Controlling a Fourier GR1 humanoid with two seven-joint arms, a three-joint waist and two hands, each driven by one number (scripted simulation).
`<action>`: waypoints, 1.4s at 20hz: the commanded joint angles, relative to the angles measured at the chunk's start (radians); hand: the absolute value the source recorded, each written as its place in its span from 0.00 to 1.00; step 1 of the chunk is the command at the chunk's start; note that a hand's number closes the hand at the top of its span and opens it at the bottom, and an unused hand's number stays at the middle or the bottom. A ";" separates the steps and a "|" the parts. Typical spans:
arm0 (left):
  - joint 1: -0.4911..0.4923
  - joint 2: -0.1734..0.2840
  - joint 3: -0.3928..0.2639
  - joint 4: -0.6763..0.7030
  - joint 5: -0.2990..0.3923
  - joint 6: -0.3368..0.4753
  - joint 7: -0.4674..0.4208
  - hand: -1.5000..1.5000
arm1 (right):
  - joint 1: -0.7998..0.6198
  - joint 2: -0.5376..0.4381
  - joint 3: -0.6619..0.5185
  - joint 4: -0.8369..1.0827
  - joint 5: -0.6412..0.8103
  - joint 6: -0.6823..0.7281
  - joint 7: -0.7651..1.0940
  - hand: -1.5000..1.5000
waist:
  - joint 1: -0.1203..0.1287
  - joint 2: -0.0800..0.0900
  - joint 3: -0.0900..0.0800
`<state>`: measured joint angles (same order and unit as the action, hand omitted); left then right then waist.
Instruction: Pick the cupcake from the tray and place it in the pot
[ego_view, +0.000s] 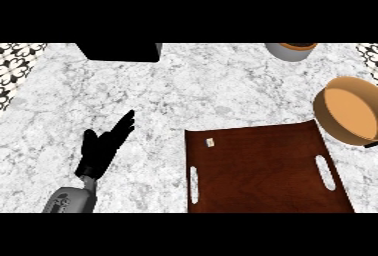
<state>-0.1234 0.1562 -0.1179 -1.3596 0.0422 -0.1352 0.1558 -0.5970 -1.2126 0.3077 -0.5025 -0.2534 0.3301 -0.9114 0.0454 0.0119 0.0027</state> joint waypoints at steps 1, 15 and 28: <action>0.038 -0.001 -0.009 -0.034 -0.002 -0.008 -0.009 0.50 | -0.105 0.053 0.045 -0.021 0.098 0.037 -0.010 1.00 | 0.002 -0.004 -0.002; 0.024 -0.022 0.002 0.007 -0.036 0.020 -0.034 0.50 | -0.297 0.235 0.227 -0.065 0.510 -0.322 0.219 1.00 | -0.020 -0.007 -0.003; 0.039 0.013 0.050 -0.022 0.006 -0.026 0.000 0.50 | -0.372 0.449 0.356 0.080 0.739 -0.078 0.541 0.00 | -0.027 -0.009 -0.003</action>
<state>-0.1020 0.1545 -0.0922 -1.3582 0.0299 -0.1492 0.1425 -0.9561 -0.8131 0.6678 -0.4547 0.4445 0.2019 -0.4045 0.0274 0.0056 -0.0006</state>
